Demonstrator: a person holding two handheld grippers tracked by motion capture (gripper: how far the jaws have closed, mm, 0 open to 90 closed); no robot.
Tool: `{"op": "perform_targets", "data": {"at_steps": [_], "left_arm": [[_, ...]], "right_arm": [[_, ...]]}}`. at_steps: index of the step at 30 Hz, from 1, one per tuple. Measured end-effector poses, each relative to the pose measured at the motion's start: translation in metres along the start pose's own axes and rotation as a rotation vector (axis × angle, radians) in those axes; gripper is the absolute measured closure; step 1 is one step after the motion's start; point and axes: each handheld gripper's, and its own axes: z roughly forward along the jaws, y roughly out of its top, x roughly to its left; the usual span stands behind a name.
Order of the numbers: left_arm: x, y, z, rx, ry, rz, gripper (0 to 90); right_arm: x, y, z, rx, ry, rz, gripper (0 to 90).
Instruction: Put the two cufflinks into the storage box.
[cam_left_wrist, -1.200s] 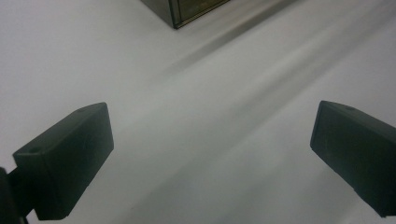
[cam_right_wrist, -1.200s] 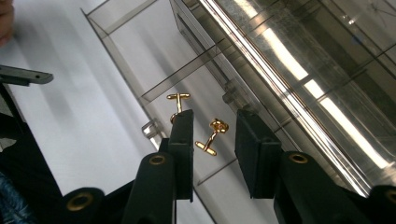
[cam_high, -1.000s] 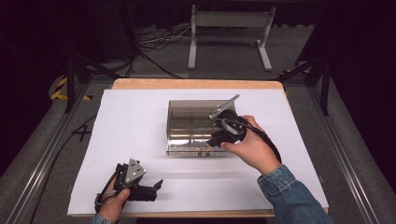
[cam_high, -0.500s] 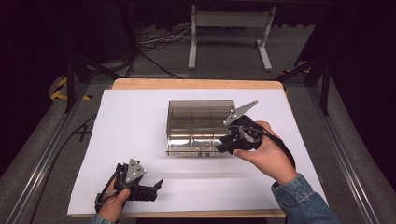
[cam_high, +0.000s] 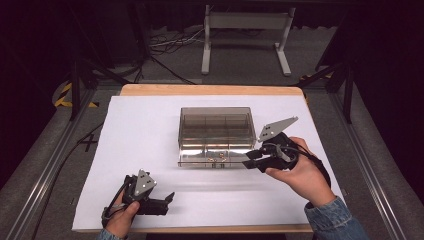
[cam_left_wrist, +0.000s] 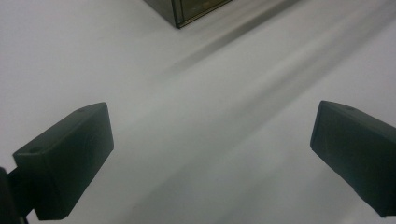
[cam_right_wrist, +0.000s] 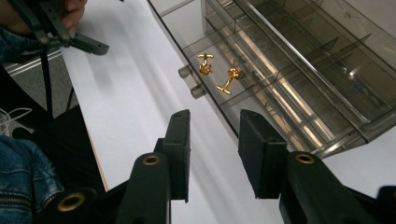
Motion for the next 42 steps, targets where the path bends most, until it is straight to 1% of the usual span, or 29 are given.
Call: {"op": "perform_targets", "data": {"at_steps": [3,7,11,15,19,23,25,30,34,36,39,42], "left_arm": [[0.000,0.000,0.000,0.003,0.000,-0.002,0.1],[0.001,0.000,0.000,0.002,0.003,0.000,0.1],[0.000,0.000,0.000,0.004,0.004,-0.001,0.1],[0.000,0.000,0.000,0.005,0.004,0.000,0.1],[0.001,0.000,0.000,0.004,0.006,-0.003,0.1],[0.000,-0.001,0.001,0.004,0.011,-0.005,0.1],[0.001,-0.001,0.001,0.003,0.016,-0.004,0.1],[0.001,-0.001,0.002,0.004,0.021,0.000,0.1],[0.001,-0.001,0.001,0.004,0.024,-0.003,0.1],[0.001,-0.001,0.002,0.004,0.025,-0.006,0.1],[0.001,-0.001,0.002,0.007,0.024,-0.008,0.1],[0.000,-0.001,0.002,0.007,0.027,-0.008,0.1]], "right_arm": [[0.000,-0.007,-0.002,-0.017,0.000,-0.005,63.1],[0.000,-0.016,-0.003,-0.039,-0.005,0.008,62.7],[-0.001,-0.030,-0.004,-0.065,-0.007,0.024,62.5],[-0.002,-0.039,-0.006,-0.073,-0.015,0.038,62.0],[0.000,-0.047,-0.004,-0.081,-0.020,0.040,60.8],[0.002,-0.056,0.002,-0.094,-0.020,0.041,60.0],[0.003,-0.060,0.004,-0.104,-0.028,0.039,59.3],[0.005,-0.075,0.017,-0.126,-0.034,0.052,58.2],[0.005,-0.084,0.023,-0.128,-0.037,0.067,58.7],[0.005,-0.090,0.027,-0.121,-0.048,0.075,59.7],[0.004,-0.099,0.033,-0.125,-0.044,0.096,59.8],[0.004,-0.104,0.038,-0.122,-0.049,0.103,59.4]]}}
